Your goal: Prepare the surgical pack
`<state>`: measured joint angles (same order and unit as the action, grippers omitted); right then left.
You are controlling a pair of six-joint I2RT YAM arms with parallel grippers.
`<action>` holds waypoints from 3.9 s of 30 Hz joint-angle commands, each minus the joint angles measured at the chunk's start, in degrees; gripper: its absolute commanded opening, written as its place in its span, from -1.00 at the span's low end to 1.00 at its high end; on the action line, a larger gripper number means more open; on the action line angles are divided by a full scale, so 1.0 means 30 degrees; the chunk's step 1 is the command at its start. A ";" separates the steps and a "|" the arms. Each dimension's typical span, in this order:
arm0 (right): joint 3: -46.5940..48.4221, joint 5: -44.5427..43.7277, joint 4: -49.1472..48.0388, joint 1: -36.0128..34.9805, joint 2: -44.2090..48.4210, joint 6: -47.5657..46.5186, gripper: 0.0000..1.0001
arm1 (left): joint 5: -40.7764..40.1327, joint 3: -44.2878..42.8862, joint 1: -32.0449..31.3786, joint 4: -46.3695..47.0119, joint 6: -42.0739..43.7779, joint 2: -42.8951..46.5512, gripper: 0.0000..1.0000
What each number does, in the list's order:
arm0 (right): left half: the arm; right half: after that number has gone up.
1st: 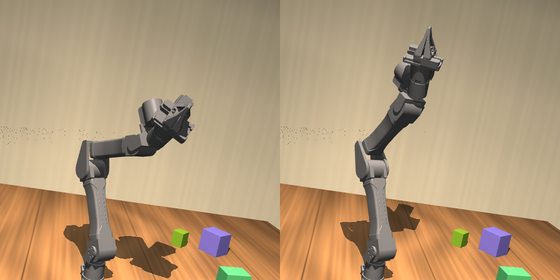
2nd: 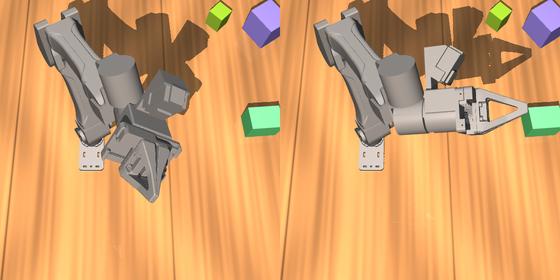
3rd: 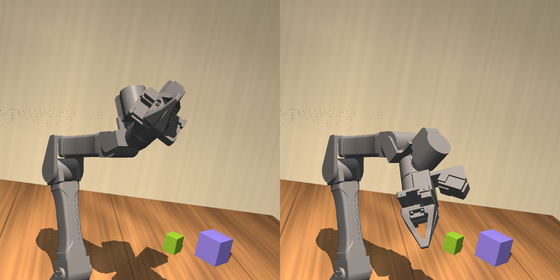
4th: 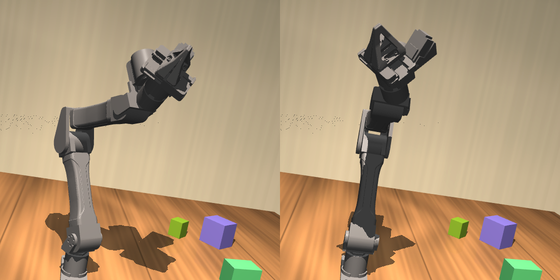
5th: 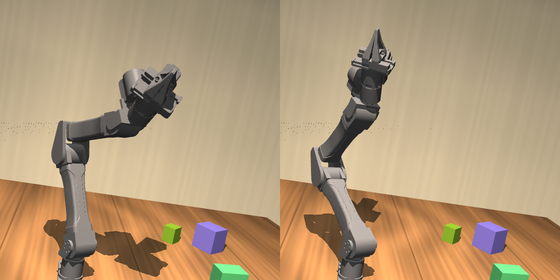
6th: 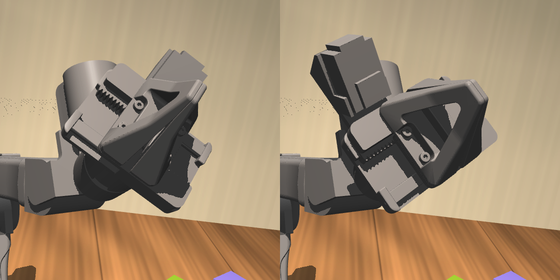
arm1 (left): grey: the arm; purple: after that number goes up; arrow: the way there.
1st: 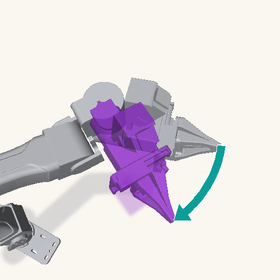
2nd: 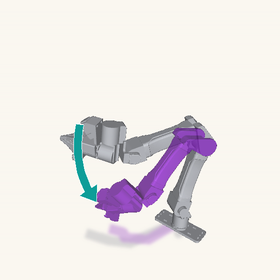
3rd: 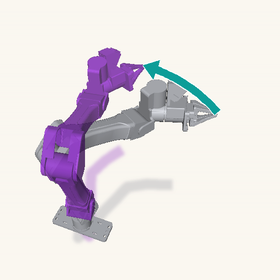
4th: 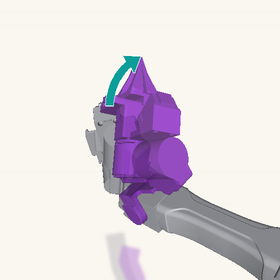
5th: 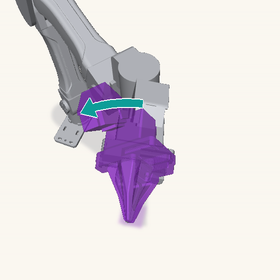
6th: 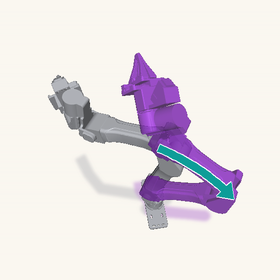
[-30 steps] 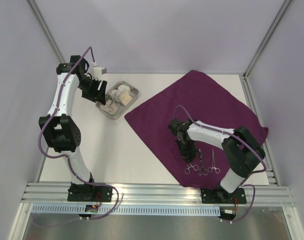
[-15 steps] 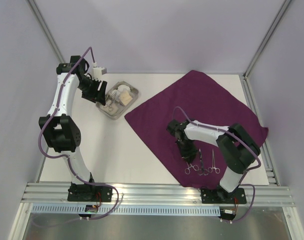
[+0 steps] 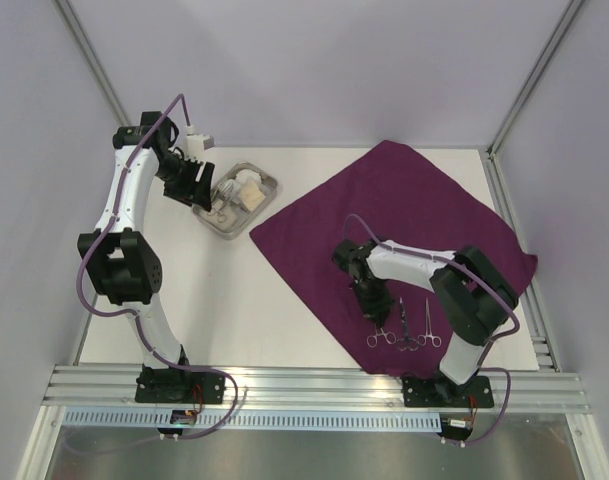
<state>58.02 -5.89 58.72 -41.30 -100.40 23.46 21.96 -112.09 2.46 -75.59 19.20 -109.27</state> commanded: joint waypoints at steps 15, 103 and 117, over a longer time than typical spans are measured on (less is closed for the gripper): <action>0.1576 -0.1084 -0.4043 0.0084 0.3117 0.1290 -0.99 | 0.3722 -0.1131 -0.0116 -0.1900 0.0747 0.0771 0.26; 0.6442 0.4336 -0.7796 0.2164 0.1592 0.2960 -0.21 | 0.1090 -0.6756 0.1173 -0.3542 0.6665 -0.8457 -1.00; 0.6705 0.4629 -0.7356 0.2164 0.1123 0.3077 -0.22 | 0.2261 -0.8248 0.1173 -0.5563 0.8453 -1.0154 -1.00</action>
<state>77.10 7.18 36.32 -34.89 -96.36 33.52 26.63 -132.97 5.72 -77.21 41.34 -138.12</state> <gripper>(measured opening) 0.393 0.017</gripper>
